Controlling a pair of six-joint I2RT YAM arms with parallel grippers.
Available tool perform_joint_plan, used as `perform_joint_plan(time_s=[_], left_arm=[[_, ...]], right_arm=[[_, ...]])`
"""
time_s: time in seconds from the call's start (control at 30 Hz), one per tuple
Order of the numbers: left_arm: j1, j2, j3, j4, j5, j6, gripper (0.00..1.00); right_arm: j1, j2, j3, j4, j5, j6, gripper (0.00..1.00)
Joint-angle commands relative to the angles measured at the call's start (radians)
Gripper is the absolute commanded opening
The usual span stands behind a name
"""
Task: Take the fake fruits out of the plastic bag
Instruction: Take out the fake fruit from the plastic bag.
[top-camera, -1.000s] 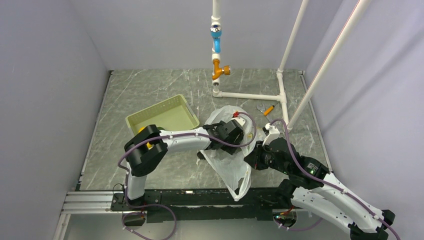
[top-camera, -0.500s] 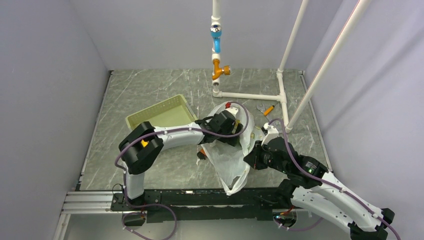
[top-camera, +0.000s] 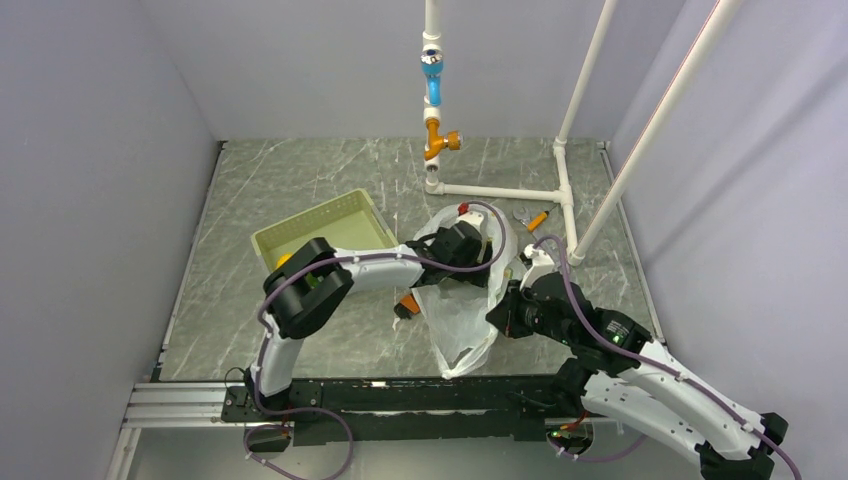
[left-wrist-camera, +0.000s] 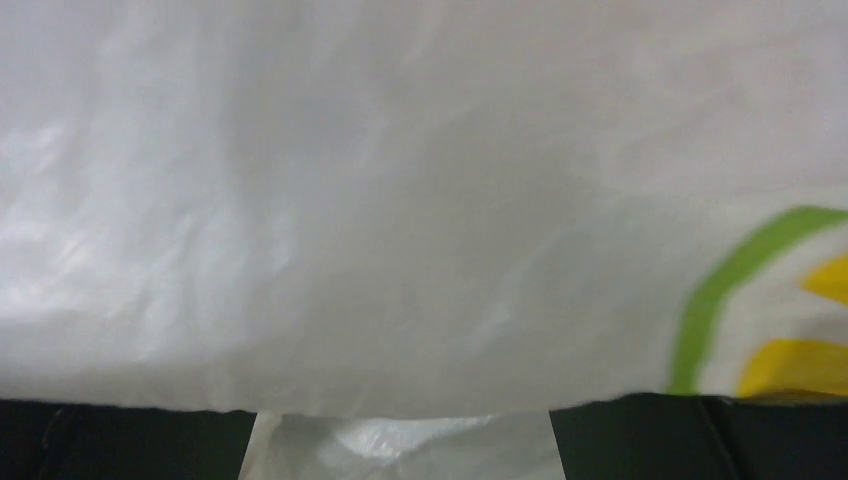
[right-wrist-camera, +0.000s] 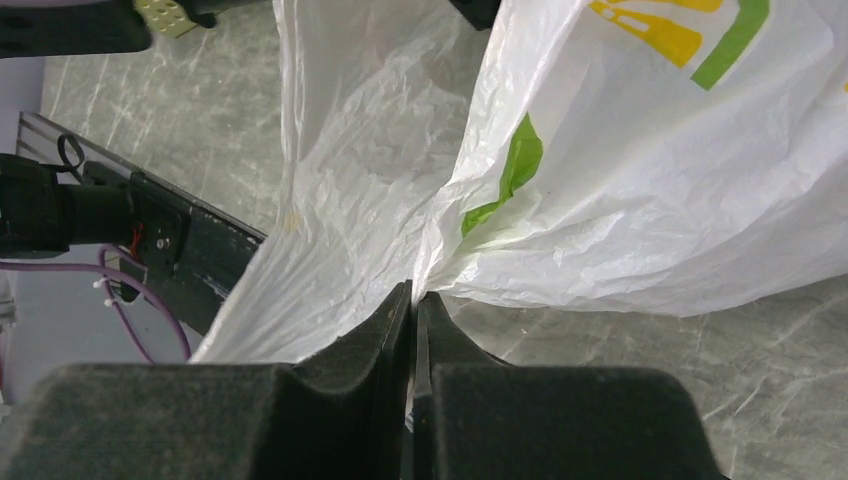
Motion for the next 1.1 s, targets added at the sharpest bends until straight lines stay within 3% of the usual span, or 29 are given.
perform_joint_plan(time_s=[0.0,0.07,0.17,0.23,0.4,0.53,0.77,1.07], left_arm=[[0.007,0.077,0.093,0.019,-0.042,-0.052,0.96],[0.010,0.072,0.070,0.054,-0.059,-0.050,0.90],[0.010,0.036,0.026,0.113,-0.061,-0.034,0.65],[0.008,-0.001,-0.006,0.120,-0.063,-0.028,0.54],[0.009,-0.115,-0.112,0.119,-0.048,-0.020,0.40],[0.009,-0.222,-0.180,0.122,0.045,0.004,0.32],[0.005,-0.348,-0.246,0.044,0.298,0.016,0.28],[0.005,-0.596,-0.455,0.143,0.529,-0.009,0.25]], right_arm=[[0.001,0.000,0.014,0.032,-0.004,-0.010,0.07],[0.002,-0.013,0.007,0.034,-0.005,-0.006,0.07],[0.003,-0.028,0.003,0.038,-0.005,-0.001,0.07],[0.002,-0.032,0.001,0.039,-0.001,0.000,0.07],[0.002,-0.031,-0.007,0.054,-0.003,0.001,0.07],[0.003,-0.032,-0.014,0.061,-0.005,0.002,0.06],[0.002,-0.038,-0.003,0.057,0.022,-0.004,0.06],[0.003,-0.027,-0.001,0.066,0.051,-0.016,0.06]])
